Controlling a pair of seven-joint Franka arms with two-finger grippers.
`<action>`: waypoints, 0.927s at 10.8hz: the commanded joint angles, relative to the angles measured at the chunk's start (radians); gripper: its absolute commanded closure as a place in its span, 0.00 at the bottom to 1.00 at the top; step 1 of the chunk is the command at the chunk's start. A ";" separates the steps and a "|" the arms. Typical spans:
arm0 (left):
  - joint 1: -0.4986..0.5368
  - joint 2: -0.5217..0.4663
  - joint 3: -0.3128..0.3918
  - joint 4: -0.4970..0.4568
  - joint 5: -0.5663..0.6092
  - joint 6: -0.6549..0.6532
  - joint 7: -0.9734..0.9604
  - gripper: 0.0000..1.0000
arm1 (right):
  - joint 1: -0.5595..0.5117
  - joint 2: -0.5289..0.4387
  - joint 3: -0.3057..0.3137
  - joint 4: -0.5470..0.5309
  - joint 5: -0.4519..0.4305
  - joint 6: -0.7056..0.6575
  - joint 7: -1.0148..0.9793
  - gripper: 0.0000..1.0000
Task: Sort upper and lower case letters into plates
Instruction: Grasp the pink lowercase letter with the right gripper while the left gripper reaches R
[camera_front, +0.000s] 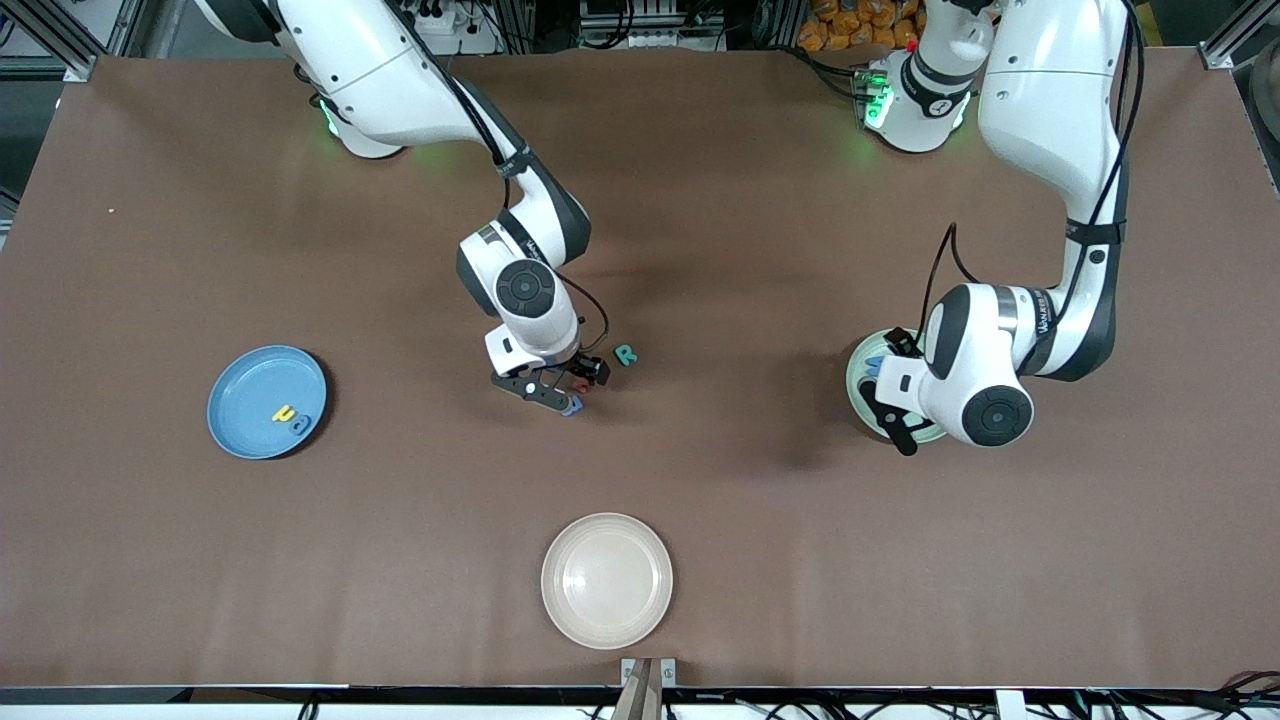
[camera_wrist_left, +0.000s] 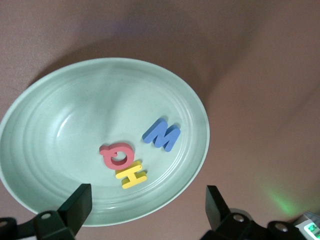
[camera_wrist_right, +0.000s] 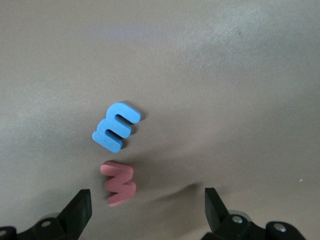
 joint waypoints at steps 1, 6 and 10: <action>-0.021 -0.019 0.008 0.003 -0.026 0.000 -0.015 0.00 | 0.012 0.025 -0.001 0.017 0.015 0.029 0.017 0.00; -0.052 -0.002 -0.039 0.065 -0.197 0.000 -0.395 0.00 | 0.032 0.061 -0.002 0.080 0.012 0.021 0.053 0.00; -0.056 0.001 -0.069 0.097 -0.235 0.000 -0.543 0.00 | 0.033 0.056 -0.004 0.076 -0.029 0.018 0.026 1.00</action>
